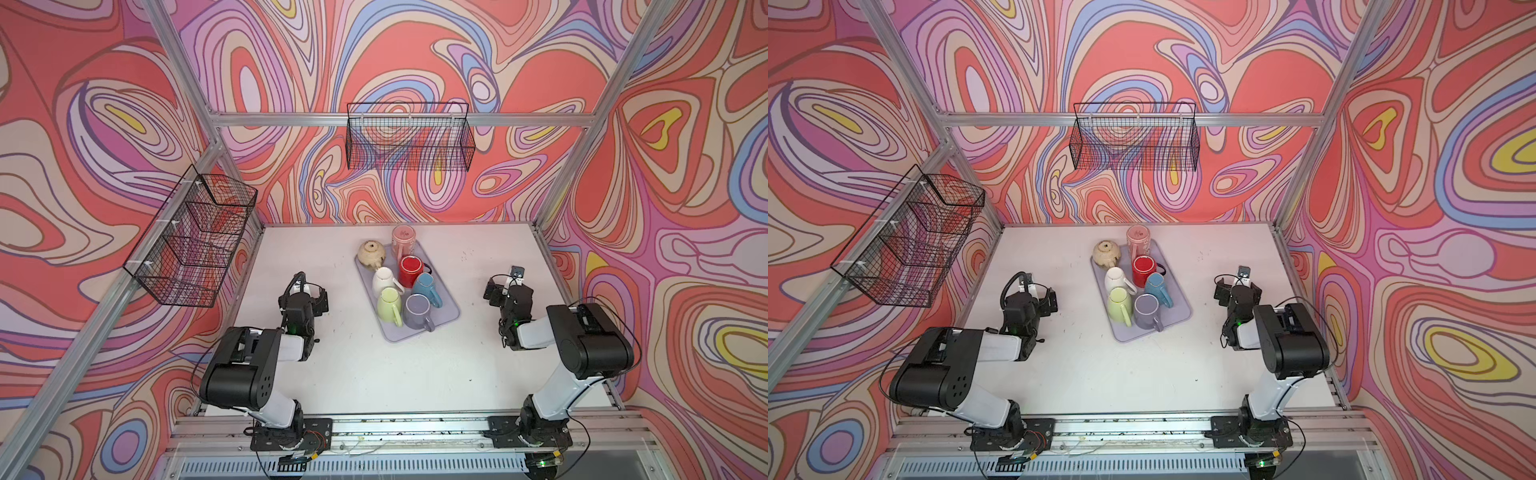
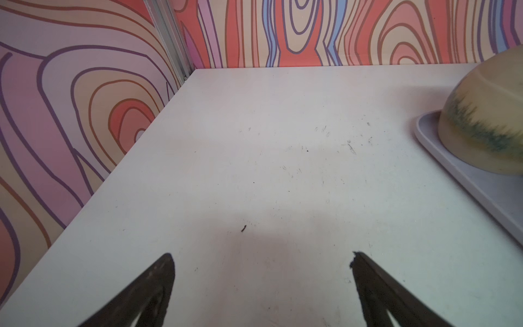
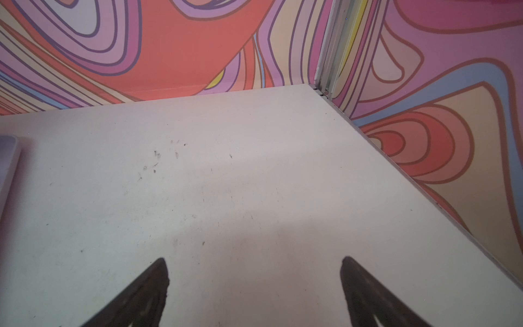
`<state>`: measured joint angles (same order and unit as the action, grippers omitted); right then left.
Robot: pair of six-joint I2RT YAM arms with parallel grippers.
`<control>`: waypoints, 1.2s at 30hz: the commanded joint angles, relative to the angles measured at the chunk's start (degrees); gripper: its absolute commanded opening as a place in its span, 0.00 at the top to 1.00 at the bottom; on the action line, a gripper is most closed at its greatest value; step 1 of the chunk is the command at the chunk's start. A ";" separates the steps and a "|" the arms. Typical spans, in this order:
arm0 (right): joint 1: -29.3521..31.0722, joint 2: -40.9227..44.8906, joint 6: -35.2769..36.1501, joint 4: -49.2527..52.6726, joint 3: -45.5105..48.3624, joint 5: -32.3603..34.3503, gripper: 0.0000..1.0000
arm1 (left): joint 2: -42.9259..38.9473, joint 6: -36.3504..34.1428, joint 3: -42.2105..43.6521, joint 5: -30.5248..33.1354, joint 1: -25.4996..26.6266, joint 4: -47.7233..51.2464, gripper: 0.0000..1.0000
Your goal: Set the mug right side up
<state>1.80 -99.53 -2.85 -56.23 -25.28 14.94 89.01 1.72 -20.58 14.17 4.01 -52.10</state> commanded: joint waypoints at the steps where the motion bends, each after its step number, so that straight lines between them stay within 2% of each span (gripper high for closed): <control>1: 0.02 0.82 -0.14 -0.99 -0.65 -0.23 0.02 | -0.21 -0.07 -0.21 0.37 -0.41 -1.17 0.00; 24: -0.48 0.74 -0.66 0.23 -1.10 -2.01 0.02 | -0.13 -0.08 -0.68 -0.35 -0.65 -0.34 0.01; 32: -0.51 0.90 -0.67 -0.21 -0.85 -1.97 0.13 | -0.57 -0.09 -0.25 0.21 -0.77 -1.16 0.06; 36: -0.41 2.74 -0.33 1.76 -1.35 -0.82 0.19 | -5.56 -0.53 -1.46 1.73 -0.21 4.76 0.09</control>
<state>1.52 -99.29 -3.22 -55.75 -25.45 13.47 86.91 1.69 -20.60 14.35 3.66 -49.78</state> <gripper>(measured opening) 0.812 0.923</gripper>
